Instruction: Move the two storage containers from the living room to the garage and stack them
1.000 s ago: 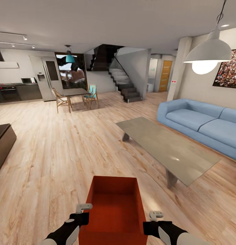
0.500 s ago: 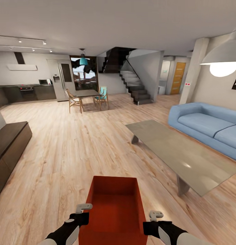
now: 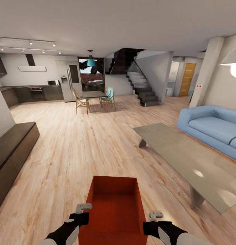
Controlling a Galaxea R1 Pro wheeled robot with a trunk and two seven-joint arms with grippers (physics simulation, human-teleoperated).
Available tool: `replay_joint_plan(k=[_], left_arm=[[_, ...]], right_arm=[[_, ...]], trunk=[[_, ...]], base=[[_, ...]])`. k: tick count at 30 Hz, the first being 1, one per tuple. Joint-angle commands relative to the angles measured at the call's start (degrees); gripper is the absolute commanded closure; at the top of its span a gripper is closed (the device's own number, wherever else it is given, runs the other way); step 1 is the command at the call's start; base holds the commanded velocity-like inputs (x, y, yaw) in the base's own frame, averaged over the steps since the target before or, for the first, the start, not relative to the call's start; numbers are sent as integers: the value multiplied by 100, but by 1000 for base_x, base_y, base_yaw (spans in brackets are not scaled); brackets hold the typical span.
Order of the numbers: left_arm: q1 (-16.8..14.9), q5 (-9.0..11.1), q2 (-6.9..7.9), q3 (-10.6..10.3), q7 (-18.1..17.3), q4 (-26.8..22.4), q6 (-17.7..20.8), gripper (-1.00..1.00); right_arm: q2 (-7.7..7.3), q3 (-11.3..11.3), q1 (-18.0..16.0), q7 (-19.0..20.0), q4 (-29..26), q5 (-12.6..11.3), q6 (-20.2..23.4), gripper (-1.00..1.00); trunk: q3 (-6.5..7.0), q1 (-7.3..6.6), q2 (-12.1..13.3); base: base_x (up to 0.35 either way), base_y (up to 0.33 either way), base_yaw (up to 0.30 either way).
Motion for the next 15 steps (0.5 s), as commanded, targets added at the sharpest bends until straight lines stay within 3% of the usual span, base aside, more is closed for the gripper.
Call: replay_joint_plan(k=[1,15], left_arm=[[1,153,4,-191,43,14,14,100],[1,154,4,-188,43,11,14,100]], right_arm=[[-109,-94,-5,-79,-322,20,-183,100],[-110,-94,-2,-83,-322,20,-183,100]], trunk=[[-8,4,-5],[-7,4,-5]], base=[[288,124,8],[288,125,2]])
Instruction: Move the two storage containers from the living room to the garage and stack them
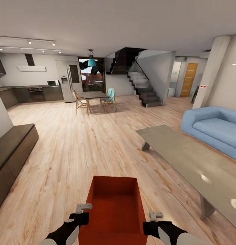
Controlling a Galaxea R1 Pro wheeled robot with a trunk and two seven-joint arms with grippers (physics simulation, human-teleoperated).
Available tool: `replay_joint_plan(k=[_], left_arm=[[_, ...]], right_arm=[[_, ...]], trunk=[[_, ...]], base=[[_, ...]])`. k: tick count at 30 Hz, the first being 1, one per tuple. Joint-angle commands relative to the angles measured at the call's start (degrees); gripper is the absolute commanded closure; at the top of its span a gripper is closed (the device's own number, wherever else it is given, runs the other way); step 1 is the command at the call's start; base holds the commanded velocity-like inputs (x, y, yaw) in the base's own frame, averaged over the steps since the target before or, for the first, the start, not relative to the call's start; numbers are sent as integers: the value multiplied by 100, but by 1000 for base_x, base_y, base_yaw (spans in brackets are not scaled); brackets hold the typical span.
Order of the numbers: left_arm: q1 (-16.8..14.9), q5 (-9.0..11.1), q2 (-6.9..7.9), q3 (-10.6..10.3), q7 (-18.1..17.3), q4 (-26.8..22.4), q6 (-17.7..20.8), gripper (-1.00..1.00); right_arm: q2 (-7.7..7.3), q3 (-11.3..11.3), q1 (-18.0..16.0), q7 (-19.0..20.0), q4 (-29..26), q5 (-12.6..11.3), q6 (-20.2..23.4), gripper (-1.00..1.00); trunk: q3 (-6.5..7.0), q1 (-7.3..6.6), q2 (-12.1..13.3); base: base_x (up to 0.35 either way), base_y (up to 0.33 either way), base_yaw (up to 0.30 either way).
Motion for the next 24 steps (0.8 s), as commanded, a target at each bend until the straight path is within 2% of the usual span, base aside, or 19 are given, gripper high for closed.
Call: replay_joint_plan(k=[1,24], left_arm=[[1,153,4,-188,43,13,14,100],[1,153,4,-190,43,17,14,100]], right_arm=[[-110,-96,-4,-83,-316,21,-187,100],[-119,-102,-6,-25,-316,21,-187,100]], trunk=[[-8,4,-5],[-8,4,-5]], base=[[289,125,0],[276,129,0]])
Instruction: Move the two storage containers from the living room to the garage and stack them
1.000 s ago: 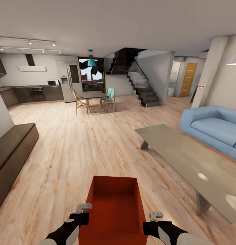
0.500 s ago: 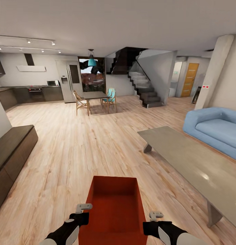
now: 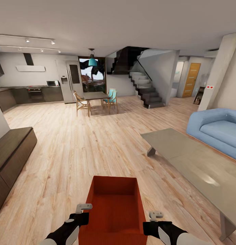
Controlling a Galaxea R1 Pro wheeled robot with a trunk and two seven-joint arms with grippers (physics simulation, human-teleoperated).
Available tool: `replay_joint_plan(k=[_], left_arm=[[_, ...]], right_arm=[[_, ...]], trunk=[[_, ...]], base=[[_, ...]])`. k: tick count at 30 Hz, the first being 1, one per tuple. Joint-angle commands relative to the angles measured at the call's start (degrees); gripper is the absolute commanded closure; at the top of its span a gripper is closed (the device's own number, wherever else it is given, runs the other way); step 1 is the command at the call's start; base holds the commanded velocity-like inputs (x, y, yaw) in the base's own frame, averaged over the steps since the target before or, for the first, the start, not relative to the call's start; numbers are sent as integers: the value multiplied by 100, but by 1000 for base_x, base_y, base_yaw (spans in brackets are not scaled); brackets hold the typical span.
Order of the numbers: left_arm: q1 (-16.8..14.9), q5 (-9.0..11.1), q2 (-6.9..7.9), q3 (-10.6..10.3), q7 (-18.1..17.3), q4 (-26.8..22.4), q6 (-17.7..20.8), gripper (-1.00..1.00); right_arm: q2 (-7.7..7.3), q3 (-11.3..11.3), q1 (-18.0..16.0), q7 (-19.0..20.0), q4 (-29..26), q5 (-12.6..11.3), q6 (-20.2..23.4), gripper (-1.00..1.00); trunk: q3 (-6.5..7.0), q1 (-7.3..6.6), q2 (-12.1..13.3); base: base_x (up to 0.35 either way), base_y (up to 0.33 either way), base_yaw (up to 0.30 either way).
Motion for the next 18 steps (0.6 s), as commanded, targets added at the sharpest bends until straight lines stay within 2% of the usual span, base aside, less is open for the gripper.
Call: replay_joint_plan(k=[1,18], left_arm=[[1,153,4,-190,44,12,14,100],[1,153,4,-192,44,10,14,100]], right_arm=[[-120,-104,-3,-19,-327,23,-183,100],[-120,-97,-3,-1,-327,23,-184,100]], trunk=[[-8,3,-5],[-8,3,-5]], base=[[258,130,0],[259,121,0]])
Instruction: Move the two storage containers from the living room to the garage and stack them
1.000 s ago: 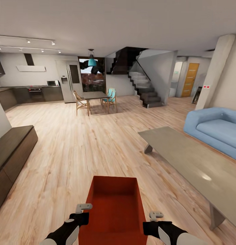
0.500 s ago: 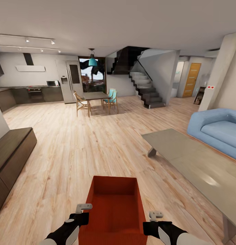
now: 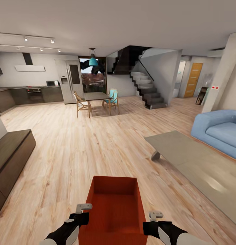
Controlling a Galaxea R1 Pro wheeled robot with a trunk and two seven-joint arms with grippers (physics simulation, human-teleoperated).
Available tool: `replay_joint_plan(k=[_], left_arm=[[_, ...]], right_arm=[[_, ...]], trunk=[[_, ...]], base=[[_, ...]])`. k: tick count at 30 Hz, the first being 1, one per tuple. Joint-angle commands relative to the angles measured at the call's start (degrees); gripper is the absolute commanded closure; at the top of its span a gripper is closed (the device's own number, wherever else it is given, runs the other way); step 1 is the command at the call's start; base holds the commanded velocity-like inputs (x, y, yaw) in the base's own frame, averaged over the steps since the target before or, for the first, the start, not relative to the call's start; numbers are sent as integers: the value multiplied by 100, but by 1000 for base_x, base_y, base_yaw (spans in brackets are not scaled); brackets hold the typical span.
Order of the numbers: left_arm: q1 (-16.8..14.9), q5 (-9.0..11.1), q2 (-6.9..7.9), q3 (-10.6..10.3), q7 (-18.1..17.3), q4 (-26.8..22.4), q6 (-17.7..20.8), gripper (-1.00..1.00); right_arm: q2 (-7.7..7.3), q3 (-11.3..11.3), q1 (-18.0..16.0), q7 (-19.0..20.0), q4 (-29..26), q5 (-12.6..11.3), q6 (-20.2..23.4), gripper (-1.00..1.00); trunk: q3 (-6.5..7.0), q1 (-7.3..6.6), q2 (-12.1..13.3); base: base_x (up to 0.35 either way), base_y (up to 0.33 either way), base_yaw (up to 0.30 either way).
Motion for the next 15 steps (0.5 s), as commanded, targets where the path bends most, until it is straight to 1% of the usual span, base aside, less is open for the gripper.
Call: replay_joint_plan(k=[1,15], left_arm=[[1,152,4,-190,44,11,14,100],[1,152,4,-190,44,12,14,100]], right_arm=[[-120,-98,-4,1,-324,25,-183,100],[-124,-102,-6,7,-324,25,-188,100]], trunk=[[-8,3,-5],[-8,3,-5]], base=[[264,116,0],[265,107,0]])
